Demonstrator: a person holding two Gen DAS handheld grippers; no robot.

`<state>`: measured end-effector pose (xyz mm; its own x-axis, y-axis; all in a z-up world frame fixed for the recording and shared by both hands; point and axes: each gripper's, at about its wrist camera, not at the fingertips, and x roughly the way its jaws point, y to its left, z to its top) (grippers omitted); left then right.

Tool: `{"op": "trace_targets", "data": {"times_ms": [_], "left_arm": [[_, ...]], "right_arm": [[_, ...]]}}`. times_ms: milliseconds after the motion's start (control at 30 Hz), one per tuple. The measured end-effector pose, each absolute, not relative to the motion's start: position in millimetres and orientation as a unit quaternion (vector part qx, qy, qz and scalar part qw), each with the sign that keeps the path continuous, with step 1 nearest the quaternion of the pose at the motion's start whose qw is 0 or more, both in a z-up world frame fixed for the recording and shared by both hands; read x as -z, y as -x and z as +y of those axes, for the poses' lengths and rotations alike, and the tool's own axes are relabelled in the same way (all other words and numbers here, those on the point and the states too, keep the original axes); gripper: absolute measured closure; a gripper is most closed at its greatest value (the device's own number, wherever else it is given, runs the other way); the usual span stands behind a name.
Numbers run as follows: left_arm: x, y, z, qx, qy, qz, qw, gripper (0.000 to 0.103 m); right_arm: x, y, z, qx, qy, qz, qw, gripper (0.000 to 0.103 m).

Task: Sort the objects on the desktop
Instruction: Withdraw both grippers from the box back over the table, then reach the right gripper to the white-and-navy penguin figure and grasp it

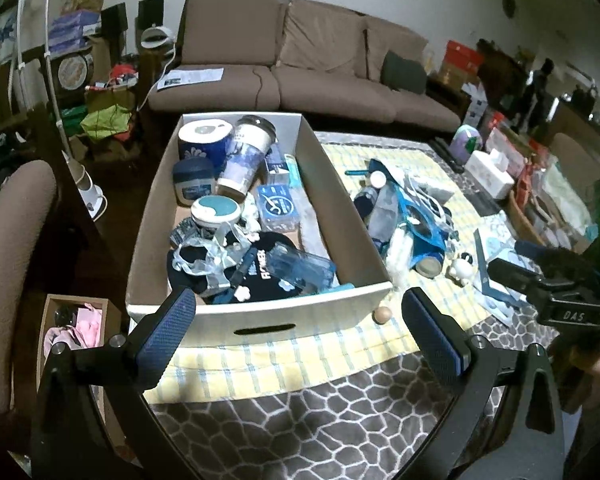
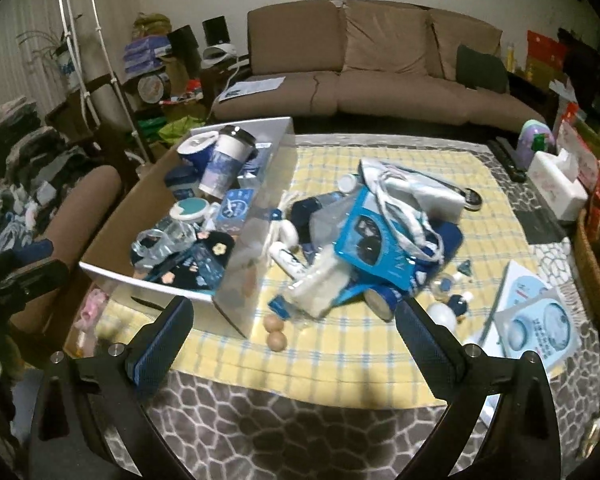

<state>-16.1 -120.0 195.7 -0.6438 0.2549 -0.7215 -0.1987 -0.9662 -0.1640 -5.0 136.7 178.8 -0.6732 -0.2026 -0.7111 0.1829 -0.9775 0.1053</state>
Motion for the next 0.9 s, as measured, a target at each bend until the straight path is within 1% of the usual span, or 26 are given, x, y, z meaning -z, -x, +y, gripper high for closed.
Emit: {"op": "trace_targets", "data": {"times_ms": [200,433,600,800,900], "left_arm": [[-188,7,-104,-0.903,0.402,-0.039,0.149,0.0],[-171,2,-55,-0.894,0.404,-0.017,0.193,0.0],[-158,5,-12,-0.885,0.405,0.0,0.229,0.0],[-139,10,35,-0.873,0.407,0.017,0.268,0.0],[-129,14,54,-0.87,0.409,0.027,0.275,0.0]], "right_arm": [[-174,-2,161,0.912,-0.397,-0.001,0.101,0.0],[-159,1,238,0.909,-0.41,-0.043,0.064,0.0],[-134,6,276,0.903,-0.426,-0.042,0.037,0.0],[-98,17,289,0.897,-0.44,-0.013,0.037,0.001],[-82,30,294,0.891,-0.451,-0.028,0.04,0.001]]}}
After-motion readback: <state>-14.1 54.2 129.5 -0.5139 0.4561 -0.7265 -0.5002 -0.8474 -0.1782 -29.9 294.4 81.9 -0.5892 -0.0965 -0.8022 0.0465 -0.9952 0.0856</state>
